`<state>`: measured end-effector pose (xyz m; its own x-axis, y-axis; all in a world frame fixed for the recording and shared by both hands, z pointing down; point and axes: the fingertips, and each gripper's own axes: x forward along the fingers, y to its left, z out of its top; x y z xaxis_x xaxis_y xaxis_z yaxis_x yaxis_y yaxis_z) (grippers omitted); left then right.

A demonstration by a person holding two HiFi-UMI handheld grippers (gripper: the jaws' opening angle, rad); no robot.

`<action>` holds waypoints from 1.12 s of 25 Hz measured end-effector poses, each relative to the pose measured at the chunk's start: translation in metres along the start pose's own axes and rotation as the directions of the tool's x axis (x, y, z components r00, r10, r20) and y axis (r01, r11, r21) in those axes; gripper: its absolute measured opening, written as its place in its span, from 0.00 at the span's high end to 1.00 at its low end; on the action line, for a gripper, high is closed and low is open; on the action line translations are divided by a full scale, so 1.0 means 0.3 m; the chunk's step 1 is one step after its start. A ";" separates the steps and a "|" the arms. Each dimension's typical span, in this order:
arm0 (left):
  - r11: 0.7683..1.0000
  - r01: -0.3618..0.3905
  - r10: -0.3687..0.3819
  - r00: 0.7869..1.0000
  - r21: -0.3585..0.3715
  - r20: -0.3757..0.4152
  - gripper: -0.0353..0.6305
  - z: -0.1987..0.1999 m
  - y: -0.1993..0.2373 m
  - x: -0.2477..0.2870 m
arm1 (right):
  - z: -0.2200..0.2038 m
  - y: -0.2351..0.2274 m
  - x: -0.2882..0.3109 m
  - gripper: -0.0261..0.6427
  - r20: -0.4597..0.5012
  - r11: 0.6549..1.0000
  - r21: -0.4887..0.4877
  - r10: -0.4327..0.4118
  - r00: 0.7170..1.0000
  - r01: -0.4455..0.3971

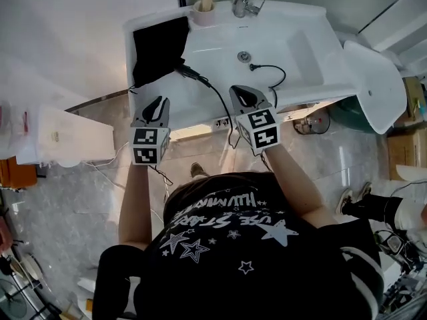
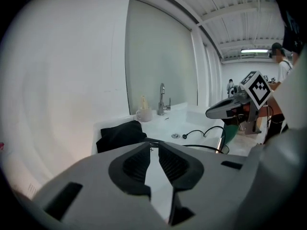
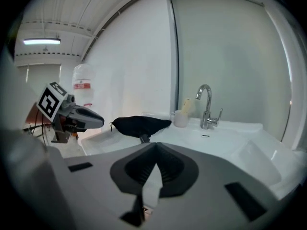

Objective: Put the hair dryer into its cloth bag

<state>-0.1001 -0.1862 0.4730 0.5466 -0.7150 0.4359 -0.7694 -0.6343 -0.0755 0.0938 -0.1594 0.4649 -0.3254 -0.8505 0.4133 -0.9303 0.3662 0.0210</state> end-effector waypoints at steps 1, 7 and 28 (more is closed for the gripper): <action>1.000 -0.019 0.019 1.000 -0.006 -0.002 0.85 0.007 -0.016 0.008 | -0.002 -0.019 -0.014 0.95 -0.001 1.000 -0.015 0.013 1.000 -0.013; 0.991 -0.104 0.103 0.994 -0.085 -0.019 0.91 0.031 -0.156 0.011 | -0.044 -0.135 -0.103 0.95 -0.005 0.994 -0.022 0.103 0.995 -0.103; 0.955 -0.218 0.211 0.976 -0.203 -0.054 0.93 -0.081 -0.679 -0.101 | -0.308 -0.242 -0.442 0.95 -0.033 0.957 -0.084 0.277 0.960 -0.279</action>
<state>0.0320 -0.0282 0.4968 0.3534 -0.8158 0.4579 -0.9205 -0.3905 0.0147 0.2201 -0.0383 0.4928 -0.5650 -0.7026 0.4326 -0.7847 0.6195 -0.0186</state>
